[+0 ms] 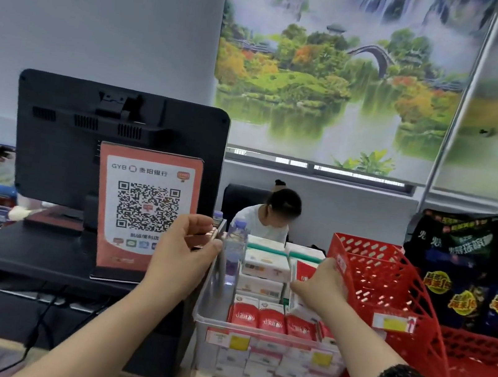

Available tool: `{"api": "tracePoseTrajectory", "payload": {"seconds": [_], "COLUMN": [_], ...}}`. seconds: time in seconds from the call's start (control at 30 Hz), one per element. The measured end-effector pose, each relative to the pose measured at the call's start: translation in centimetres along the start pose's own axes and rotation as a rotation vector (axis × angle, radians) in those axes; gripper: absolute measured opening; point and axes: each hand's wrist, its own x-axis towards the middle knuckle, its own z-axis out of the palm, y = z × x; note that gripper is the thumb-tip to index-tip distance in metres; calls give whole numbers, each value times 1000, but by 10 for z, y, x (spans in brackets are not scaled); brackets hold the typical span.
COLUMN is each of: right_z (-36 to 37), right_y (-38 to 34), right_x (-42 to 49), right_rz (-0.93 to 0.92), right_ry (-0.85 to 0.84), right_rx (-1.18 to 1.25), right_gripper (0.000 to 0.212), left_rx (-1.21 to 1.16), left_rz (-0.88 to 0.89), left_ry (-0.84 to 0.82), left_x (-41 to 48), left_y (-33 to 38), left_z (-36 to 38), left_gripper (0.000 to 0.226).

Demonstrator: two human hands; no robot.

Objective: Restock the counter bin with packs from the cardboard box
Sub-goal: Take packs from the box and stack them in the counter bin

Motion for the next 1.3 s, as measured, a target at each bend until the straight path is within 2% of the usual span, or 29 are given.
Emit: {"api": "tracePoseTrajectory", "payload": {"seconds": [0.07,0.2,0.43,0.63,0.87,0.97,1.1,1.17,1.3], "right_z": [11,33,52,58,52,43,34,31,28], "right_y": [5,10,17,17,20,15,-3,-18,-56], "right_x": [8,15,16,16,14,6,-4,-10,-33], "right_rz": [-4,-43,-70,-88,-128,-156,-194,-186,-175], "right_ry": [-37,-79,-45,-4,-8,82,185,146,-49], "right_rx": [-108,-229,-457,-573,-556,-449,-149,83,622], "right_gripper": [85,67,64,34,31,38,30,29,33], "left_rx": [-1,-1,-9,17,12,10,25,32,-15], "left_rz": [12,50,48,32,14,2,-14,-17,-38], "left_ry": [23,41,18,11,-10,-4,6,11,-12], "left_x": [6,14,13,11,7,6,6,6,8], "left_y": [-2,-3,-6,-7,-6,-7,-8,-8,-7], "left_z": [5,15,26,33,33,27,17,12,4], "left_gripper": [27,24,23,26,26,24,26,28,32]}}
